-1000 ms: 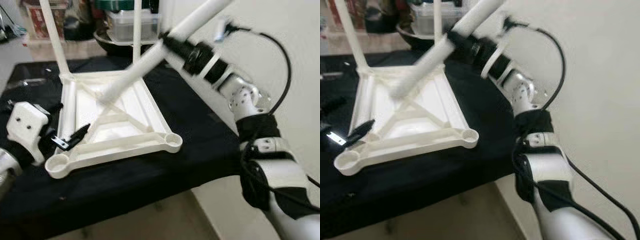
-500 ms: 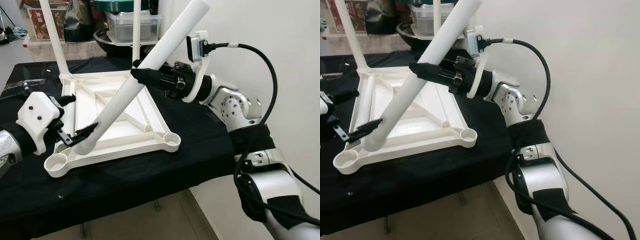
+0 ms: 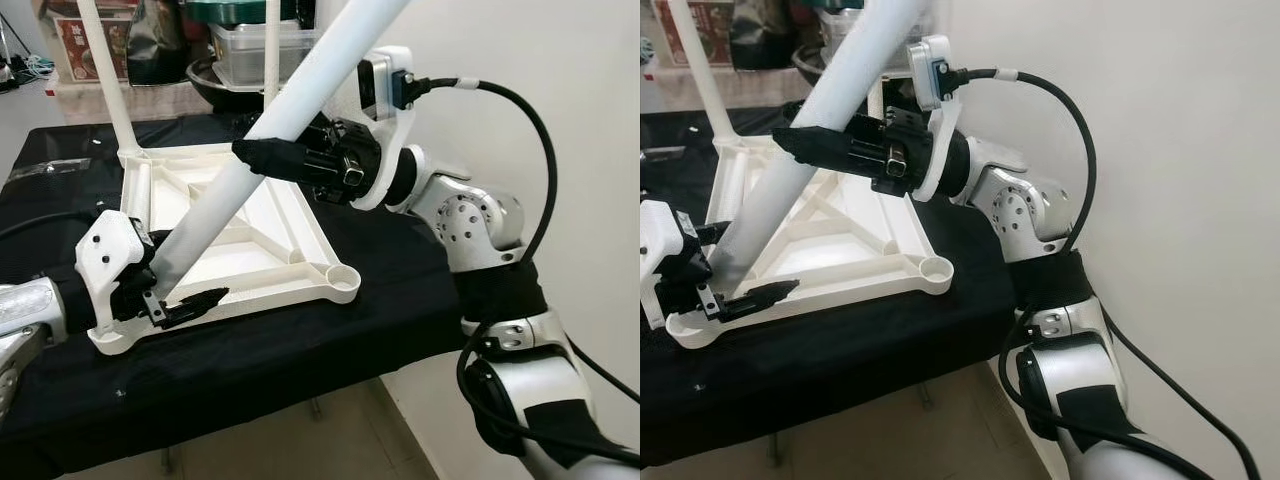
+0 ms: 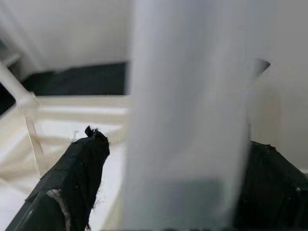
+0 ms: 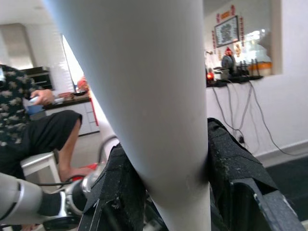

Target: Building children table

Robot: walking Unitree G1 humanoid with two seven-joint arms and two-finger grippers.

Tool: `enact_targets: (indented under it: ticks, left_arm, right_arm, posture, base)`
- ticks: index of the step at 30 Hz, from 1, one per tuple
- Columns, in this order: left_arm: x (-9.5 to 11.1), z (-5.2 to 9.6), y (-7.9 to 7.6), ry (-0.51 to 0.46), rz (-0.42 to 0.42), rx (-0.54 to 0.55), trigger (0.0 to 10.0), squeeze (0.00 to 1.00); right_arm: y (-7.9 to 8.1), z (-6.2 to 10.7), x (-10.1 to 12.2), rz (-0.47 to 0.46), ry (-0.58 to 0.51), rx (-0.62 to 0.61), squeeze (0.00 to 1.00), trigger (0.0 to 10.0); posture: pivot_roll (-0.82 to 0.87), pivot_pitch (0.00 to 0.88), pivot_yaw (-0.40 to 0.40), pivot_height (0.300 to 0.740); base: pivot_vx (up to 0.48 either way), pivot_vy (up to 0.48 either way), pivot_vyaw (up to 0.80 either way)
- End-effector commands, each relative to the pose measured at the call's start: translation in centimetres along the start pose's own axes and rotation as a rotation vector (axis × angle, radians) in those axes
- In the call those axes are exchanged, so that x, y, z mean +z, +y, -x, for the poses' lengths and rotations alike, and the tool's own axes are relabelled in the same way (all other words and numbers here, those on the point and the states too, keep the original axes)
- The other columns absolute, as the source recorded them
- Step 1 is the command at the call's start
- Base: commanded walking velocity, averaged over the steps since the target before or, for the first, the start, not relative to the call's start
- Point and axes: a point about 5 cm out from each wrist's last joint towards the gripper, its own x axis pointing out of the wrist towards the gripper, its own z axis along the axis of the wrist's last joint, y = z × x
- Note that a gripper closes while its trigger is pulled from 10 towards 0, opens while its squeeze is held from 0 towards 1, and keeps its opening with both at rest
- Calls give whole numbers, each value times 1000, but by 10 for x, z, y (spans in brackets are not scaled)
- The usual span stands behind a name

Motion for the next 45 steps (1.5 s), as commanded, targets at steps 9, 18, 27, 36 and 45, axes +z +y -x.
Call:
enact_targets:
  ticks: [9,18,27,36,45]
  left_arm:
    - [-13,0,3,55,8,40,0,0]
    - [-11,-2,-1,2,19,58,0,0]
    - [-7,-9,-11,-32,36,58,0,0]
    - [-3,-26,-30,-78,60,-1,0,0]
    - [-1,-43,-37,-99,89,-33,0,0]
  right_arm:
    - [11,-1,7,7,-43,46,0,0]
    - [12,-2,4,-1,-45,-11,0,0]
    - [-13,1,-16,-101,-93,-329,1000,10000]
    - [9,-13,-68,-196,-161,-437,0,10000]
    - [24,-34,-85,-280,-217,-433,0,10000]
  posture:
    - [89,0,-52,740]
    - [89,0,-56,740]
    - [91,0,-58,740]
    - [90,0,-59,740]
    - [93,0,-61,740]
  base:
    - [0,0,0]
    - [0,0,0]
    - [0,0,0]
    - [0,0,0]
    - [0,0,0]
